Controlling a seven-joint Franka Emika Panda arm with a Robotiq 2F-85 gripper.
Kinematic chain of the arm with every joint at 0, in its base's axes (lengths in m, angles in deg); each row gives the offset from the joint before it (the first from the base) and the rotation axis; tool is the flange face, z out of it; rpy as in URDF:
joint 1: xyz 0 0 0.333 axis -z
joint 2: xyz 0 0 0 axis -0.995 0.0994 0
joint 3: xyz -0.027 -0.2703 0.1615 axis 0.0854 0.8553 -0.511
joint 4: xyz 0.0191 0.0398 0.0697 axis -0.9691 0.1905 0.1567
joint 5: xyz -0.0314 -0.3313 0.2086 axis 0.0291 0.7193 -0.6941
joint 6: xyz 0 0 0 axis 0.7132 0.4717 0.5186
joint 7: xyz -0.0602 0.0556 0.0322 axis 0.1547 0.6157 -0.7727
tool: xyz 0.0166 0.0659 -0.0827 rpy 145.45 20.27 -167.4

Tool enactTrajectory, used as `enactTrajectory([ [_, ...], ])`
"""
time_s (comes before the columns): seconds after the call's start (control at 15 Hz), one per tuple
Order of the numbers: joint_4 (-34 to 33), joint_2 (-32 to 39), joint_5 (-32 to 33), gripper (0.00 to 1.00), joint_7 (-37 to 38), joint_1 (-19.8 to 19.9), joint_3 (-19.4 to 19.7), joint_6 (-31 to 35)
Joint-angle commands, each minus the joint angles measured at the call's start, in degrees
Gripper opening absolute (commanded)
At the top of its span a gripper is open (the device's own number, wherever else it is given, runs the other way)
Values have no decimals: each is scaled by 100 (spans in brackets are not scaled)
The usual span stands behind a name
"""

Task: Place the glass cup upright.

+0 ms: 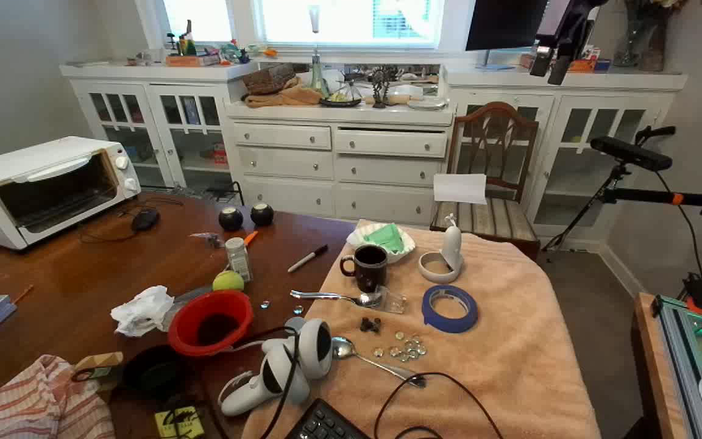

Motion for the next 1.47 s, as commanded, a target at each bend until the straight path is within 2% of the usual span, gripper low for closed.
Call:
enactTrajectory([
  [0.0, -18, 26, -61, 100, -58, 151, -114, -21],
  [0.2, -18, 26, -61, 100, -58, 151, -114, -21],
  [0.33, 300, -43, -328, 100, 172, 116, -217, 475],
  [0.67, 978, -117, -660, 100, -277, -152, -526, 1400],
  [1.0, 1565, 57, -433, 100, -578, -434, -941, 2206],
  [1.2, 1910, 116, -470, 100, -885, -627, -1030, 2677],
  [1.4, 2145, 437, -354, 100, -878, -701, -1153, 3260],
])
